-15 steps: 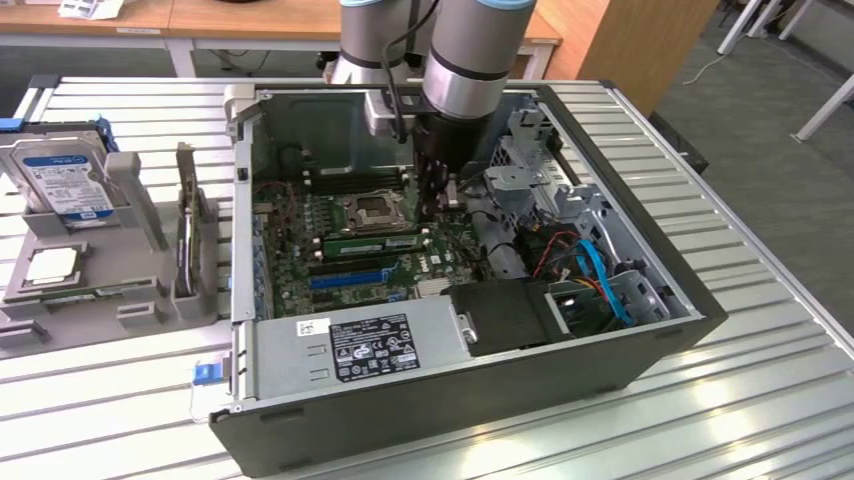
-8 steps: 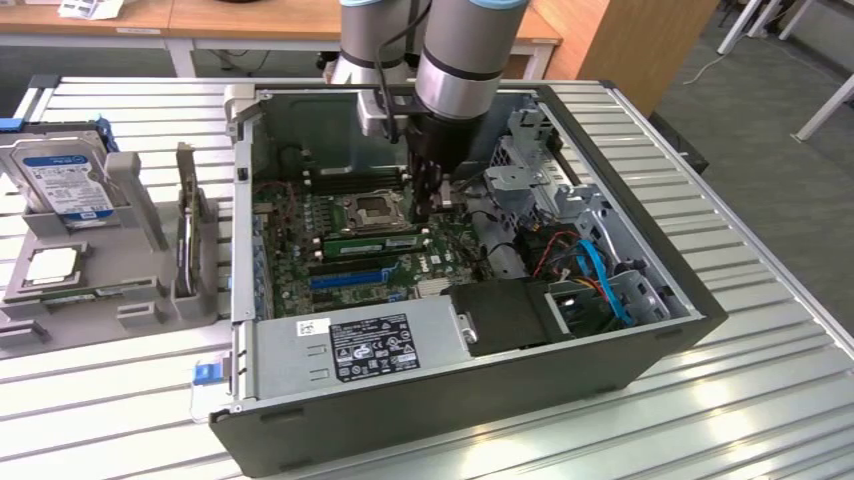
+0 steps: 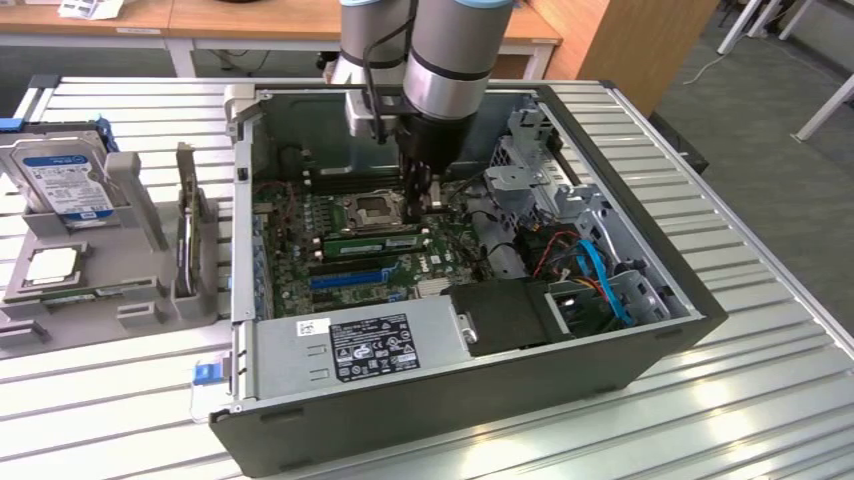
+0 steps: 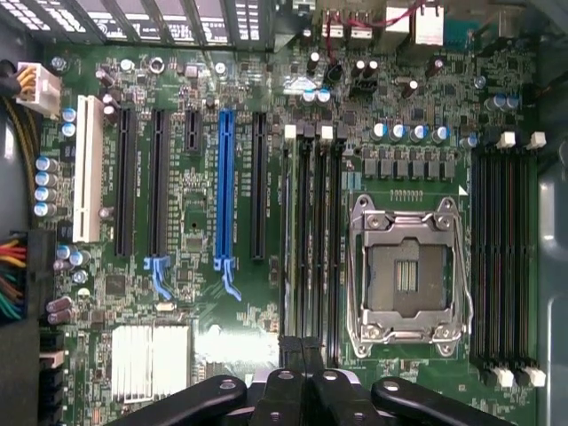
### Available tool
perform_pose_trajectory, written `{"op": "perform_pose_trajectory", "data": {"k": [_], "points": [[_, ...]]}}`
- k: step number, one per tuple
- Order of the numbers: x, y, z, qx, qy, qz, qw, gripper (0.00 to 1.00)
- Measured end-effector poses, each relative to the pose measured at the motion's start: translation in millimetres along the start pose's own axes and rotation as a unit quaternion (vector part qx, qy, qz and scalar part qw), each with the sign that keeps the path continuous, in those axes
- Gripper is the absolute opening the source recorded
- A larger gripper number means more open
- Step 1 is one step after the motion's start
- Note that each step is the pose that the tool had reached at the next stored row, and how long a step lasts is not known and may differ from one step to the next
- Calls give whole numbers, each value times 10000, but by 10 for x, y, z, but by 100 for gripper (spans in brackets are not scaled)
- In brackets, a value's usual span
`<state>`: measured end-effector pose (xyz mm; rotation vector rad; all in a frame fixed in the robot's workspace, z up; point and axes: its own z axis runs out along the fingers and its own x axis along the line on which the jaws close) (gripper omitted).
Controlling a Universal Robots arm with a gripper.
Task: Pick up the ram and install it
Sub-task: 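Press down the ram until it locks into place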
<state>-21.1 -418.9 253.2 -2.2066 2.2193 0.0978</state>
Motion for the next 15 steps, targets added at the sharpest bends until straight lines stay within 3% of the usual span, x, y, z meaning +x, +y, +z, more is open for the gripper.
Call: {"op": "perform_pose_trajectory", "data": {"k": [15], "points": [[2,204,12,-9,0,1,10000,10]]}}
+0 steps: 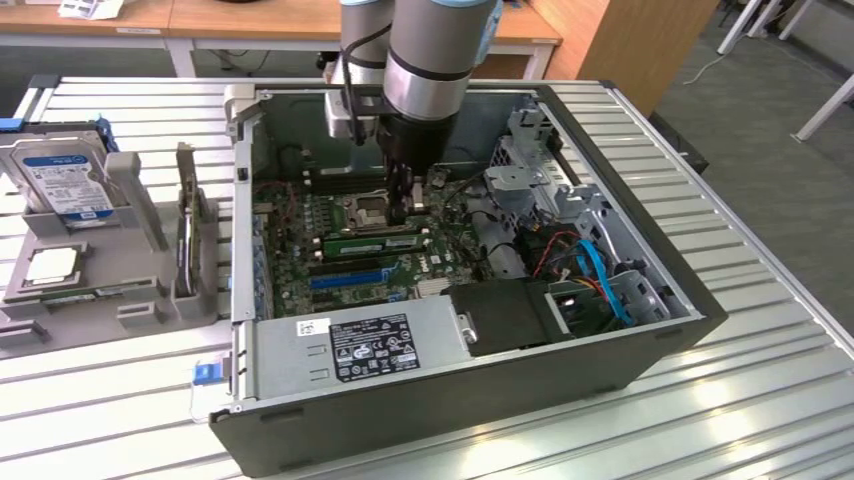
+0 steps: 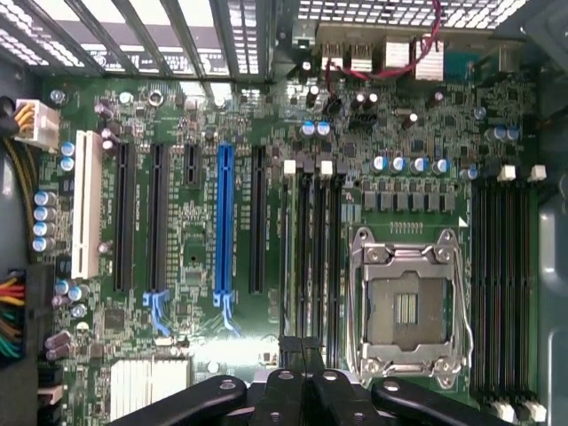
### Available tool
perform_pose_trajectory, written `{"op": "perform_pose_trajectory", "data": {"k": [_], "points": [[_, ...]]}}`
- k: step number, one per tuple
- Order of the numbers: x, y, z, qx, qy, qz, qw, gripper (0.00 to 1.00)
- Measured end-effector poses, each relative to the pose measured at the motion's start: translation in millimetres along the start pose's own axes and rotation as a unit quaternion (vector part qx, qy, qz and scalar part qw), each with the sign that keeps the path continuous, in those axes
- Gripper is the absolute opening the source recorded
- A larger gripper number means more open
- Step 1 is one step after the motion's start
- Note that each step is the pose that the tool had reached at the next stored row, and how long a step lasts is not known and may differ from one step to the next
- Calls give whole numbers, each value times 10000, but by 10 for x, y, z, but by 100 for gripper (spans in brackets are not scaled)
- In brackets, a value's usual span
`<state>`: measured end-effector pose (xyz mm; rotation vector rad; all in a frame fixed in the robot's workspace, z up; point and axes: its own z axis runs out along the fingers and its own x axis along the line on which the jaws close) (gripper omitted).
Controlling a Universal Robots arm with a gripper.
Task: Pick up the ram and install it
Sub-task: 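Press down the ram until it locks into place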
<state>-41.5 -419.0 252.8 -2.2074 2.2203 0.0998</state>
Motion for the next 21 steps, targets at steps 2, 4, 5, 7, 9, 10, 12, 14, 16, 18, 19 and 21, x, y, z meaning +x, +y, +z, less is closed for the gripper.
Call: {"op": "perform_pose_trajectory", "data": {"k": [2,4,5,7,9,10,12,14,16,18,19,21], "points": [[0,26,2,-2,0,0,10000,10],[0,55,4,-4,0,0,10000,10],[1,69,5,-5,0,0,10000,10],[1,93,6,-8,0,0,10000,10],[1,118,9,-11,0,0,10000,10],[1,131,10,-13,0,0,10000,10],[1,156,11,-17,0,1,10000,10],[2,182,14,-20,0,1,10000,10],[2,209,16,-23,0,1,10000,10],[2,236,18,-26,-1,1,10000,10],[2,250,19,-28,0,1,10000,10],[2,278,21,-30,0,1,10000,10]]}}
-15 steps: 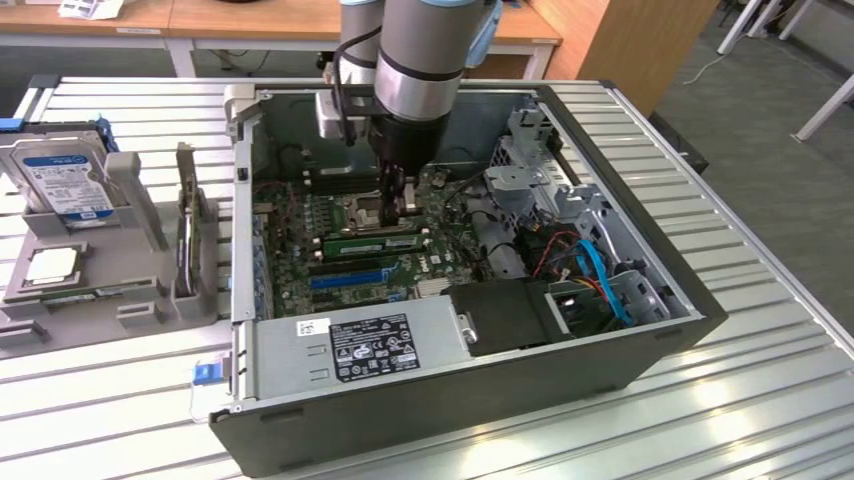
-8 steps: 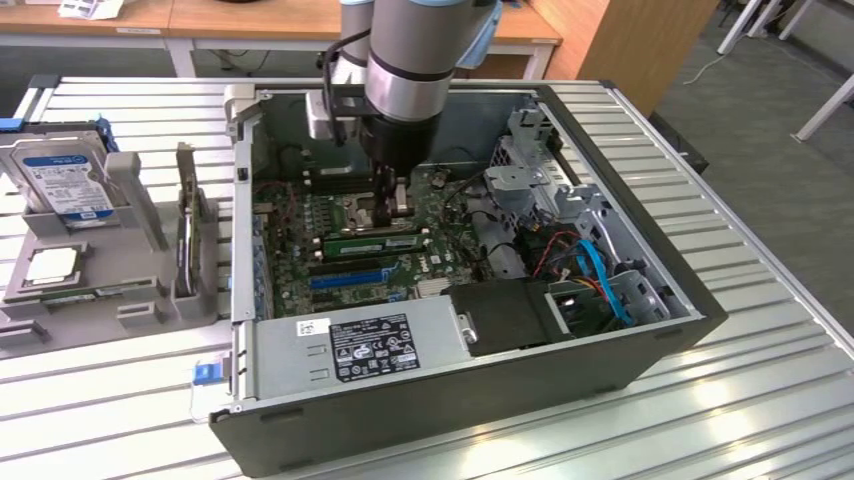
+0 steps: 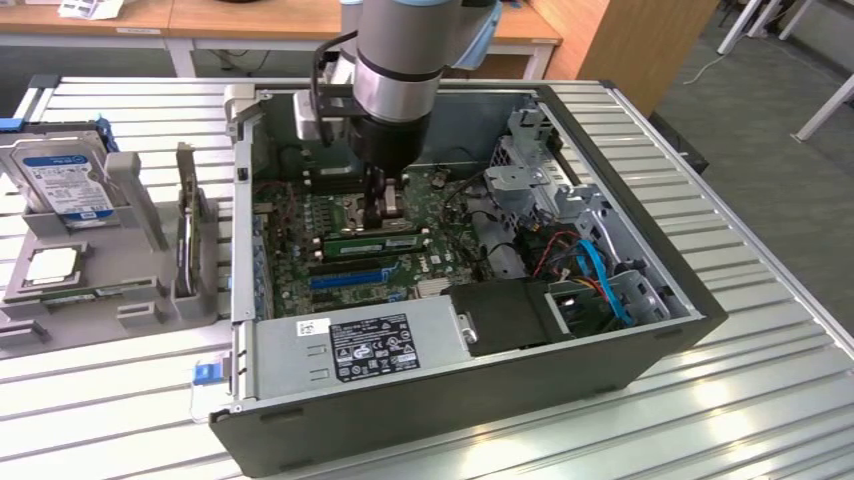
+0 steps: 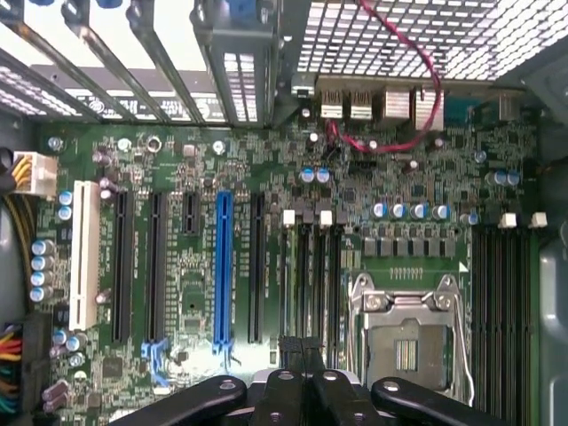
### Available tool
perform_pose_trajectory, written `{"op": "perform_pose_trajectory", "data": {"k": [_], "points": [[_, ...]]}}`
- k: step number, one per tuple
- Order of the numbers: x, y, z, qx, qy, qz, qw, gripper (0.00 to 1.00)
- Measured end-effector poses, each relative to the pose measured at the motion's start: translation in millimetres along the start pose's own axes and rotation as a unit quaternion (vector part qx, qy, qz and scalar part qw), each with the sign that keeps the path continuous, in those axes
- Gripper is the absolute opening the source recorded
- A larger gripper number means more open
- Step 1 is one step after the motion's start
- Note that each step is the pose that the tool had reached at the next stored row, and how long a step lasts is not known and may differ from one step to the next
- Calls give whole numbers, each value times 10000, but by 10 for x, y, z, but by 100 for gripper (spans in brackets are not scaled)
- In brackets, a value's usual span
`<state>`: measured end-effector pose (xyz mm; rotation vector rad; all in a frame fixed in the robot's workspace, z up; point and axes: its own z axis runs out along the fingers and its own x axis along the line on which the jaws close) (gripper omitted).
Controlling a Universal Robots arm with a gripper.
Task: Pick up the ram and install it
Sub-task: 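Press down the ram until it locks into place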
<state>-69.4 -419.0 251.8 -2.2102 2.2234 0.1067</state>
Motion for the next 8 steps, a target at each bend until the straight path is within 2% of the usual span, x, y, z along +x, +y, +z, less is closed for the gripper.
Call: {"op": "perform_pose_trajectory", "data": {"k": [8], "points": [[1,91,8,-11,0,1,10000,10]]}}
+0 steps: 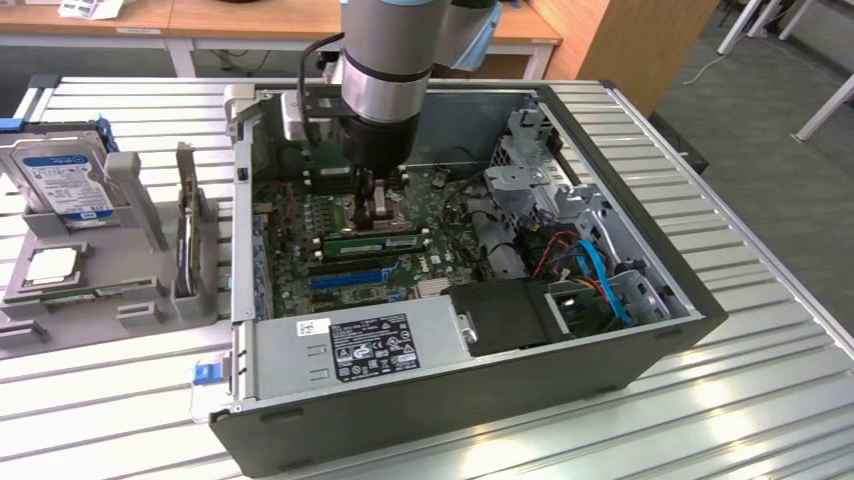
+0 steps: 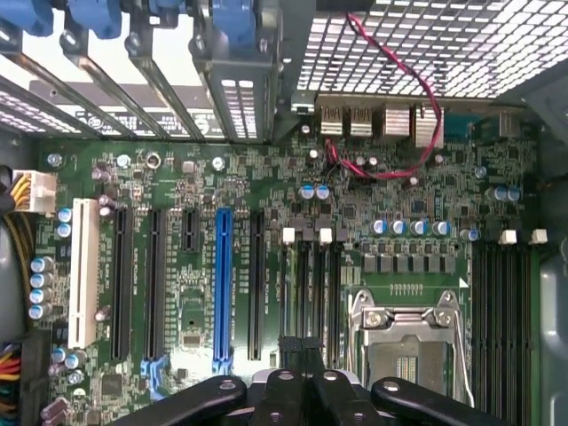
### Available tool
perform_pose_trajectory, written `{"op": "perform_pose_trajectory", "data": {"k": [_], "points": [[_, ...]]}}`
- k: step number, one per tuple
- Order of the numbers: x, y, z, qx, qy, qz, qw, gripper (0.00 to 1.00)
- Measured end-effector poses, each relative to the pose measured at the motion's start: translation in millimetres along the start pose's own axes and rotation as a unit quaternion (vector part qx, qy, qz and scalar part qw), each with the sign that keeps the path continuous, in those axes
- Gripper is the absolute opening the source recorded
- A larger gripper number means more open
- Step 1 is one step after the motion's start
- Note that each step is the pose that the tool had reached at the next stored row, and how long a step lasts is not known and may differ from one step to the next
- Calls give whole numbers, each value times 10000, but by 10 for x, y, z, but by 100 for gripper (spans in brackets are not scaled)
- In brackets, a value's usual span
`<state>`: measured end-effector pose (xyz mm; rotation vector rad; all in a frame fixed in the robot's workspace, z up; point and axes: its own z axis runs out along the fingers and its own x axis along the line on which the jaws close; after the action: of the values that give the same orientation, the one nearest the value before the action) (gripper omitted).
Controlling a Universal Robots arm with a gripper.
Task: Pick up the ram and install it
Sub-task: 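Press down the ram until it locks into place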
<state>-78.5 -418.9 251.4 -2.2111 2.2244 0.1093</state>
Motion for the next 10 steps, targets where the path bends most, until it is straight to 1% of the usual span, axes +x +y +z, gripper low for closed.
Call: {"op": "perform_pose_trajectory", "data": {"k": [3,10], "points": [[0,18,1,-4,0,0,10000,10],[0,27,2,-4,0,1,10000,10]]}}
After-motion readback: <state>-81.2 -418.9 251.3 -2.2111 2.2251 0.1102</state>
